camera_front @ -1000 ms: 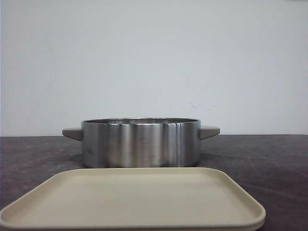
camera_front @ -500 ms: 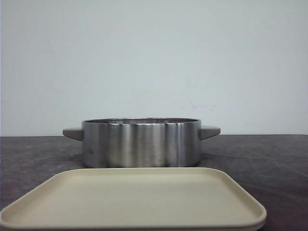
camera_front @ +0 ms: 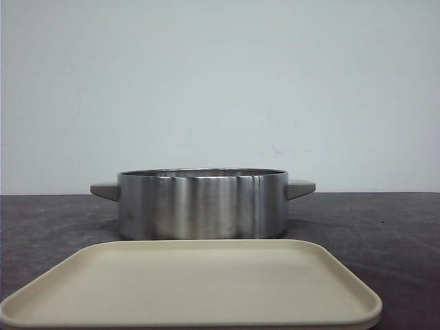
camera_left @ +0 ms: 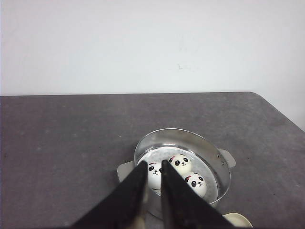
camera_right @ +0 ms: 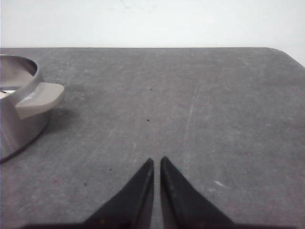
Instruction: Steam buns
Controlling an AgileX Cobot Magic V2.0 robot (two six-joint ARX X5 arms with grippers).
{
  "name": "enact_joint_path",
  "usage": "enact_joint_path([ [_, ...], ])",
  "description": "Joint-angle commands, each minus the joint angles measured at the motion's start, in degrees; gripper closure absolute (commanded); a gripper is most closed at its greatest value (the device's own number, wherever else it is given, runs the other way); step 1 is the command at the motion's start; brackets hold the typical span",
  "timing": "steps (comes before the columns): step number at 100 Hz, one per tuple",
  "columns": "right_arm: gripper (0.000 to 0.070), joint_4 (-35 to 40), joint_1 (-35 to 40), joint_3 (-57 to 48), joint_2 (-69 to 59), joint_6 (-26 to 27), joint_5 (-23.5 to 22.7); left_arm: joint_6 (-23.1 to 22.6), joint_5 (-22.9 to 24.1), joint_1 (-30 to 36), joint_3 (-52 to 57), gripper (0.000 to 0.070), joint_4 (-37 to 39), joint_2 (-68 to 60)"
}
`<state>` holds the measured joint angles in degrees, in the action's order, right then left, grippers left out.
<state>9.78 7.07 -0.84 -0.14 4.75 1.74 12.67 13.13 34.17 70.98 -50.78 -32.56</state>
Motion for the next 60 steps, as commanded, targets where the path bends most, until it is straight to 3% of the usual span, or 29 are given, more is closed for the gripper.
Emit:
enact_joint_path([
  [1, 0.0684, 0.52, 0.24, 0.15, -0.07, 0.22, 0.63, -0.02, -0.04, 0.28, 0.81, 0.07, 0.68, -0.31],
  [60, 0.0684, -0.74, 0.26, 0.13, -0.07, -0.68, -0.22, -0.02, -0.04, 0.28, 0.83, 0.07, 0.68, -0.31],
])
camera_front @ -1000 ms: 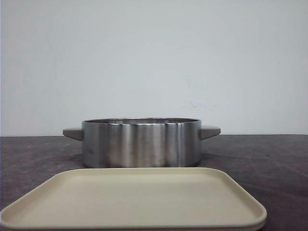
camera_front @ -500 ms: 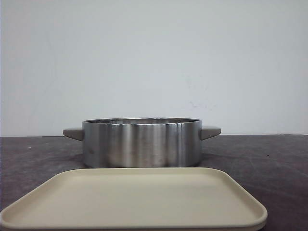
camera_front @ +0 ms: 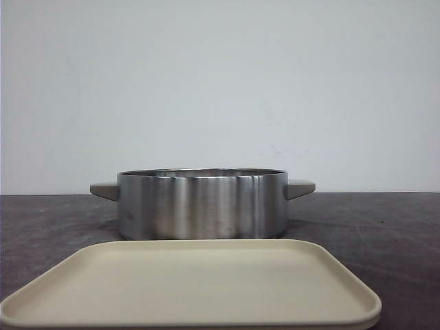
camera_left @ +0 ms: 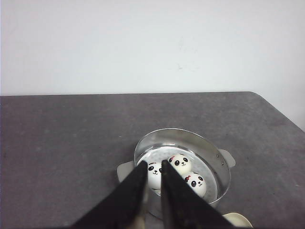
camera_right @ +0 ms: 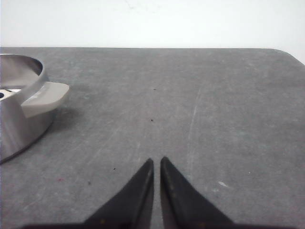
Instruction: Steam buns
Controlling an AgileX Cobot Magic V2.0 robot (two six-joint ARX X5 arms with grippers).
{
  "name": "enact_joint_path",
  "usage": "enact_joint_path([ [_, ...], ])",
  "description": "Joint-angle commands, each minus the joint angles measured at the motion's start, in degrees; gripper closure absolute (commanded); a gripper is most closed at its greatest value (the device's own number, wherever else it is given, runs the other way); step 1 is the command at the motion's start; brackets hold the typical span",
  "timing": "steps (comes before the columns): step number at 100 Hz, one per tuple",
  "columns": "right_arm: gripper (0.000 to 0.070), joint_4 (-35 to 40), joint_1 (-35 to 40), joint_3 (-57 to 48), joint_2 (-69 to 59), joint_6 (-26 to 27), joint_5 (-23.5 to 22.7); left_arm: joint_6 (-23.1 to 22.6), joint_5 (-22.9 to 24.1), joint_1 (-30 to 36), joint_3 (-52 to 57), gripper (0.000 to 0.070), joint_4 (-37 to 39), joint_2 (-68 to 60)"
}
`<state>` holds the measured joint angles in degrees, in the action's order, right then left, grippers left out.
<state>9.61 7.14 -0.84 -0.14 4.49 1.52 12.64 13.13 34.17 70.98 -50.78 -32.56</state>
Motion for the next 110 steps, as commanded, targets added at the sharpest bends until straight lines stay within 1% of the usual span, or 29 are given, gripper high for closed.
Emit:
enact_joint_path([
  [1, 0.0684, -0.57, 0.2, 0.13, -0.07, -0.42, 0.0, 0.0, -0.04, 0.28, 0.83, 0.07, 0.68, -0.31],
  [30, 0.0684, -0.57, 0.2, 0.13, -0.07, -0.42, 0.0, 0.0, -0.04, 0.28, 0.83, 0.07, 0.68, -0.31],
  [39, 0.0684, -0.57, 0.2, 0.13, -0.07, -0.42, 0.0, -1.86, 0.0, 0.28, 0.83, 0.07, 0.22, -0.26],
  [43, 0.0684, -0.57, 0.2, 0.13, -0.07, -0.39, 0.0, -1.99, 0.0, 0.13, 0.83, 0.07, 0.15, -0.07],
  [49, 0.0684, -0.57, 0.2, 0.13, -0.07, -0.42, 0.0, -2.99, -0.04, -0.66, 0.81, 0.07, 0.07, 0.09],
  [58, 0.0684, -0.57, 0.2, 0.13, -0.07, -0.42, 0.0, -2.95, -0.07, -2.78, -0.11, 0.07, 0.48, 0.37],
  [65, 0.0684, -0.57, 0.2, 0.13, -0.07, -0.42, 0.02, -3.43, -0.37, -6.1, -2.91, 0.07, 4.44, 1.16],
  [71, 0.0684, -0.57, 0.2, 0.13, -0.07, -0.42, 0.0, -3.58, -2.99, -9.57, -7.26, 0.07, 10.27, 2.67],
  [86, 0.0684, -0.57, 0.2, 0.13, -0.07, -0.39, 0.0, -3.48, -15.67, -18.62, -24.59, 0.07, 27.82, 10.16],
  [95, 0.0684, -0.57, 0.2, 0.13, -0.07, -0.39, 0.0, -2.45, -21.11, -22.62, -35.5, 0.07, 36.98, 15.78],
  [102, 0.0684, -0.57, 0.2, 0.13, -0.07, -0.39, 0.0, -2.51, -24.22, -24.83, -42.77, 0.07, 40.89, 20.17],
  [110, 0.0684, -0.57, 0.2, 0.13, -0.07, -0.42, 0.0, -2.51, -24.22, -26.67, -49.48, 0.07, 43.06, 24.46],
])
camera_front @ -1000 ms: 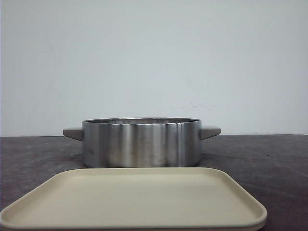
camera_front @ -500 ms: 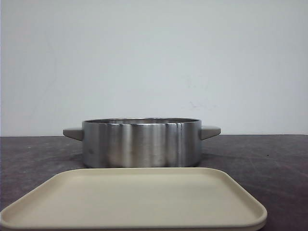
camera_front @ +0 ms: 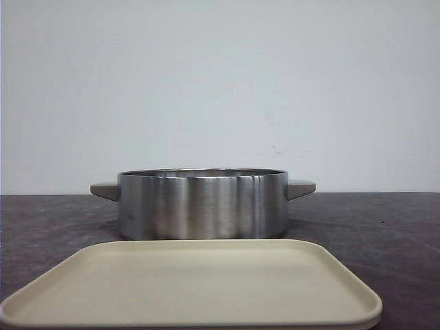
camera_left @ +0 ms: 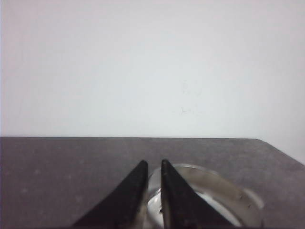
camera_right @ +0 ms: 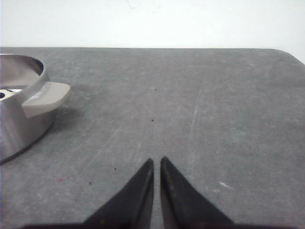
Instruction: Steam buns
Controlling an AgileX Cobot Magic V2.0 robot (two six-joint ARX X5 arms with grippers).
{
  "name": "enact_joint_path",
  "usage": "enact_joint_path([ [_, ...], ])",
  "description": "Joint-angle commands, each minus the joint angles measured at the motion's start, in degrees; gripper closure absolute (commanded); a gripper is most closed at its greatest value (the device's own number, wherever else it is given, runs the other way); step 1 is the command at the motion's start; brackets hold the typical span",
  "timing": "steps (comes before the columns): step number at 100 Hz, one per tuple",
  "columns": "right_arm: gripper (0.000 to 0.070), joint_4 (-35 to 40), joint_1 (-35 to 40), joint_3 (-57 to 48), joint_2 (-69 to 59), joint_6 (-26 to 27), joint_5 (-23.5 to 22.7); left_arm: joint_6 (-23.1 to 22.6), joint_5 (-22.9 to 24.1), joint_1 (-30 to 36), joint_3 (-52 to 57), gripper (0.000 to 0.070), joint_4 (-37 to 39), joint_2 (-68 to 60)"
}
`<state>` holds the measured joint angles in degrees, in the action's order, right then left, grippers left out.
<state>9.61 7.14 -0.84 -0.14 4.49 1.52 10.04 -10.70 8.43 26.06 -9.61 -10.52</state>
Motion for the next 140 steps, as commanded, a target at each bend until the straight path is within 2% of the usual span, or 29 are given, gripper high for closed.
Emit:
enact_joint_path([
  [1, 0.0684, -0.57, 0.2, 0.13, -0.07, -0.42, 0.0, 0.07, -0.28, -1.14, -5.29, 0.07, 1.99, 2.91],
  [13, 0.0684, -0.57, 0.2, 0.13, -0.07, -0.42, 0.0, -1.25, 2.03, -3.91, -12.33, 0.07, 1.84, 7.32],
  [35, 0.0684, -0.57, 0.2, 0.13, -0.07, -0.42, 0.0, -0.87, 1.73, -8.22, -18.73, 0.07, 1.49, 10.34],
  [55, 0.0684, -0.57, 0.2, 0.13, -0.07, -0.42, 0.0, -7.04, 1.88, -9.35, -20.85, 0.07, 1.53, 10.34],
  [74, 0.0684, -0.57, 0.2, 0.13, -0.07, -0.42, 0.0, -7.23, 1.79, -9.97, -24.39, 0.07, 1.6, 10.34],
  [88, 0.0684, -0.57, 0.22, 0.13, -0.07, -0.42, 0.0, -7.78, 1.86, -9.97, -25.29, 0.07, 0.74, 10.34],
  [97, 0.0684, -0.57, 0.2, 0.13, -0.07, -0.42, 0.0, -9.66, 1.97, -10.01, -25.29, 0.07, -0.87, 10.34],
  [115, 0.0684, -0.57, 0.22, 0.13, -0.07, -0.42, 0.0, -10.69, 4.83, -11.58, -25.29, 0.07, -1.07, 10.34],
  [140, 0.0684, -0.57, 0.2, 0.13, -0.07, -0.42, 0.0, -12.17, 4.85, -13.33, -25.27, 0.07, -0.96, 10.29],
])
